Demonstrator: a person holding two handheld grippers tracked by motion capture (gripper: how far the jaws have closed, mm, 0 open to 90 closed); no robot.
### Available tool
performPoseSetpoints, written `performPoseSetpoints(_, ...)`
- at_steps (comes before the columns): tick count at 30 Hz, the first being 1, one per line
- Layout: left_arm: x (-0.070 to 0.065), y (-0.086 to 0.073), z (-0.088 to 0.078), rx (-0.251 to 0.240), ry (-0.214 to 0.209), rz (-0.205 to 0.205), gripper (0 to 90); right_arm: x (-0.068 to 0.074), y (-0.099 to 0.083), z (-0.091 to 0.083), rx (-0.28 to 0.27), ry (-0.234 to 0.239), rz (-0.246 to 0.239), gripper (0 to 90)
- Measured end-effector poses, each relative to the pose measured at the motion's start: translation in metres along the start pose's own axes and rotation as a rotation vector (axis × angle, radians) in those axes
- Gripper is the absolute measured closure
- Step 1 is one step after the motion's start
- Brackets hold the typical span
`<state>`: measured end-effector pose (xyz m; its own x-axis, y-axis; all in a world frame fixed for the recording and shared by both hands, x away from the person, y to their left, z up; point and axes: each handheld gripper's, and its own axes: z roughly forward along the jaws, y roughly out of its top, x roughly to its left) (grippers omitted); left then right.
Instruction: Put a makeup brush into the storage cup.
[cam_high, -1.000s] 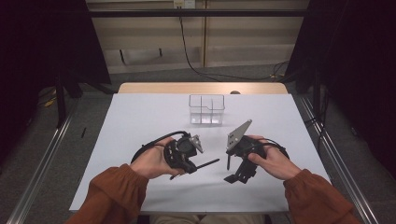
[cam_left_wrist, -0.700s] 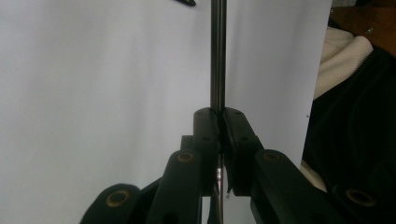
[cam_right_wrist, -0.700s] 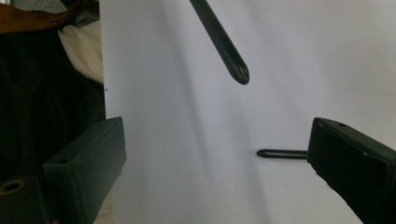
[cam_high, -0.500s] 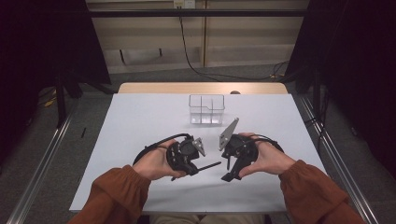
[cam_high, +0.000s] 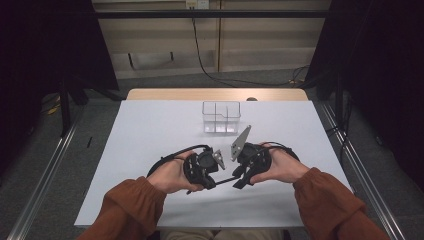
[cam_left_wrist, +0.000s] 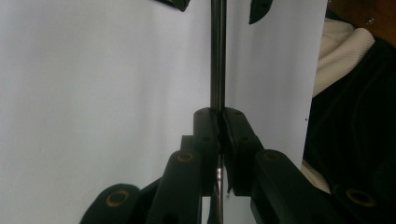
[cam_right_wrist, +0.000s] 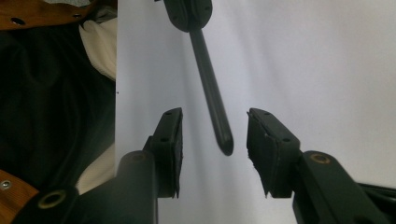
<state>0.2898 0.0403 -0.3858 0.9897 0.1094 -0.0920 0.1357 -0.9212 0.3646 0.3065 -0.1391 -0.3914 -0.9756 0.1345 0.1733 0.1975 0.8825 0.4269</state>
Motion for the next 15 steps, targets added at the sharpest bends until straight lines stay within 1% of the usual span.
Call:
performPoseSetpoints(1, -0.0004, 0.0002, 0.0010, 0.002, -0.003, -0.004, 84.5, 0.0005, 0.0000, 0.0005, -0.001, -0.005, -0.005, 55.7)
performPoseSetpoints(2, 0.0005, 0.0007, 0.0011, 0.010, 0.000, 0.015, 84.5, 0.0007, 0.0001, 0.0009, 0.001, -0.009, -0.005, 55.8)
performPoseSetpoints(3, 0.0000, 0.0009, 0.0019, 0.006, -0.006, 0.008, 84.5, 0.0003, 0.0001, 0.0014, 0.004, -0.007, -0.010, 56.7)
performPoseSetpoints(4, -0.0007, 0.0012, 0.0023, 0.016, -0.015, 0.009, 84.5, 0.0001, 0.0002, 0.0020, 0.004, -0.002, -0.012, 58.7)
performPoseSetpoints(5, -0.0013, 0.0016, 0.0034, 0.004, -0.005, 0.014, 84.5, 0.0000, 0.0004, 0.0025, 0.012, 0.010, -0.017, 59.8)
performPoseSetpoints(6, -0.0012, 0.0018, 0.0039, -0.001, -0.003, 0.016, 84.5, 0.0008, 0.0008, 0.0032, 0.012, 0.011, -0.006, 60.5)
performPoseSetpoints(7, -0.0012, 0.0019, 0.0040, 0.005, -0.007, 0.018, 84.5, 0.0004, 0.0011, 0.0039, 0.015, 0.019, -0.013, 60.5)
performPoseSetpoints(8, -0.0009, 0.0017, 0.0042, 0.009, -0.009, 0.022, 84.5, 0.0008, 0.0014, 0.0041, 0.019, 0.017, -0.007, 60.9)
performPoseSetpoints(11, -0.0008, -0.0002, 0.0053, 0.001, -0.004, 0.017, 84.5, 0.0012, 0.0011, 0.0053, 0.019, 0.031, -0.010, 67.3)
performPoseSetpoints(13, -0.0006, -0.0003, 0.0050, 0.002, -0.006, 0.015, 84.5, 0.0017, 0.0014, 0.0055, 0.020, 0.038, -0.007, 68.8)
performPoseSetpoints(14, -0.0004, -0.0005, 0.0053, -0.001, -0.005, 0.013, 84.5, 0.0016, 0.0018, 0.0067, 0.020, 0.048, -0.022, 73.3)
performPoseSetpoints(15, -0.0007, -0.0005, 0.0053, 0.004, -0.008, 0.021, 84.5, 0.0010, 0.0018, 0.0074, 0.016, 0.047, -0.032, 74.2)
